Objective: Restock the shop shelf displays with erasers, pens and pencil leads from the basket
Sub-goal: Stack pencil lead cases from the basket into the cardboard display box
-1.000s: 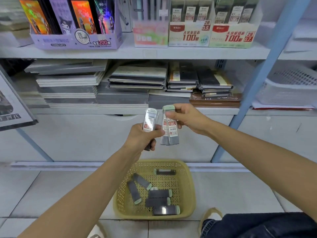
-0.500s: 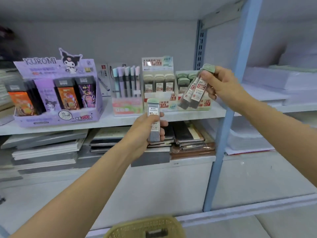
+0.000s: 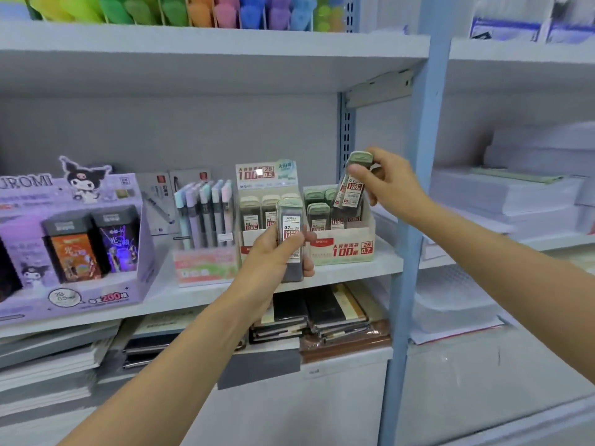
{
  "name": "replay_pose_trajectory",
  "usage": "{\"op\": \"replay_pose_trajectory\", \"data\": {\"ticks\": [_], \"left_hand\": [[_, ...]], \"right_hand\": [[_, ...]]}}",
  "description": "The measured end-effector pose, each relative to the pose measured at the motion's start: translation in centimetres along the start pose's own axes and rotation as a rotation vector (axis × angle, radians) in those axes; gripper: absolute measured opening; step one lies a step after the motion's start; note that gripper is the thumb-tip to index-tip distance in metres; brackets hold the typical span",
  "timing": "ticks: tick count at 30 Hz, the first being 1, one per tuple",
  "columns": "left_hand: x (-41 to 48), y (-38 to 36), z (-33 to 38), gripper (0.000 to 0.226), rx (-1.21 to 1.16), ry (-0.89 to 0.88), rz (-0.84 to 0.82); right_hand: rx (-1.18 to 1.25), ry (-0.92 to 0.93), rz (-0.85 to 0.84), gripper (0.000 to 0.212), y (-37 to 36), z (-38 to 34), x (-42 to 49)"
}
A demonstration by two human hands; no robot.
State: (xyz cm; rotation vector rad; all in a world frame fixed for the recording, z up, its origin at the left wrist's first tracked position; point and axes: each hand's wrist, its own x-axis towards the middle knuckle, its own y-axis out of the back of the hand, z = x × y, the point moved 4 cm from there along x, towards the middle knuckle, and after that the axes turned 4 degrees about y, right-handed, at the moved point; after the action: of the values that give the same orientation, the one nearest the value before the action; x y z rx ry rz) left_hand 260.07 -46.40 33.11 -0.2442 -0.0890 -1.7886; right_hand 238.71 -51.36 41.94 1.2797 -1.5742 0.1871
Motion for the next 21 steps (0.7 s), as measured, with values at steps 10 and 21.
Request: {"op": "replay_pose_trajectory", "data": {"ticks": [10,21], "left_hand": [[1.4,-0.9,0.1,0.019,0.137,-0.043,-0.031],[1.5,-0.8,0.1,0.020,0.138,-0.039,-0.046]], "right_hand": [[0.014,0.035,-0.136,0.018,-0.4,0.6,0.7],[0.060,0.057,0.050,0.014,2.7,-0.6,1.1]]}}
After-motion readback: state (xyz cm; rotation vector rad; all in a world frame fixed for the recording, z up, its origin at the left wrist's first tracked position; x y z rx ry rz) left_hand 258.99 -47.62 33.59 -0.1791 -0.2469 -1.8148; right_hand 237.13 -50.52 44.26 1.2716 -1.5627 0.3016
